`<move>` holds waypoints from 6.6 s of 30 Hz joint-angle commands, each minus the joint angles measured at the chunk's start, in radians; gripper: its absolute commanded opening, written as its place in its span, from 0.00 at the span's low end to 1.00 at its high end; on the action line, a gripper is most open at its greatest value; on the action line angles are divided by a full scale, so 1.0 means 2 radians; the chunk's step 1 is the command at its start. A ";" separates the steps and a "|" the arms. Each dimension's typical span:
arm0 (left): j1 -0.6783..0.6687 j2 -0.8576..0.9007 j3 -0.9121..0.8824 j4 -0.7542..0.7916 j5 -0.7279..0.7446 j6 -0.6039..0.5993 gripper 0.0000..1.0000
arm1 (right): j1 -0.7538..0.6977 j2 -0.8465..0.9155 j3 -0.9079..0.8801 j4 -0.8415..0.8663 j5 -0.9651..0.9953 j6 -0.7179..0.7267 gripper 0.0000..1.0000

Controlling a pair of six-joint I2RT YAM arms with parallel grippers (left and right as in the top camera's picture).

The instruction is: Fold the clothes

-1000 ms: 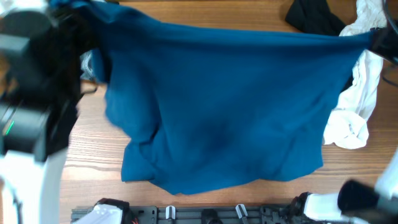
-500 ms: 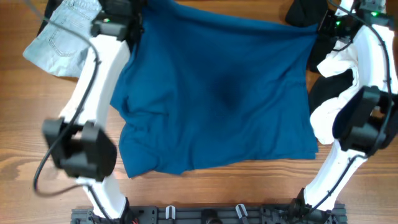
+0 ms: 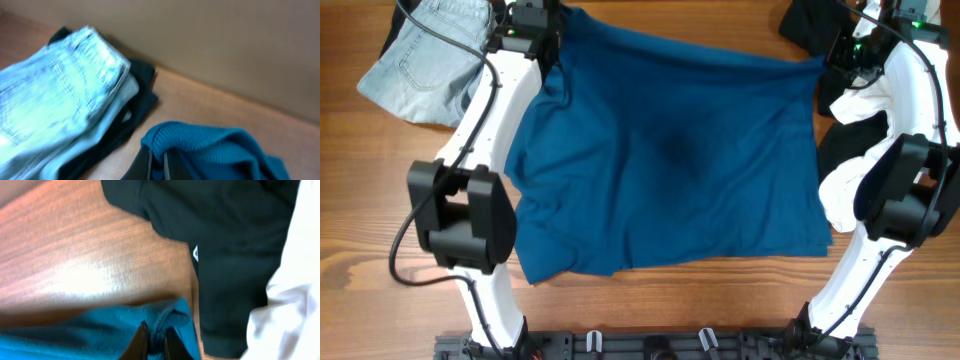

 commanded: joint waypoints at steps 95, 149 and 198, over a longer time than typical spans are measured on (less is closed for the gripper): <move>0.145 0.053 -0.151 -0.123 0.236 0.146 0.86 | -0.002 -0.050 -0.105 -0.163 0.027 -0.062 1.00; 0.259 0.004 -0.042 -0.332 0.171 -0.022 1.00 | -0.002 -0.164 -0.095 -0.150 -0.002 -0.053 1.00; -0.068 -0.401 -0.610 -0.267 0.280 -0.460 0.65 | -0.002 -0.336 -0.211 -0.218 -0.032 0.001 1.00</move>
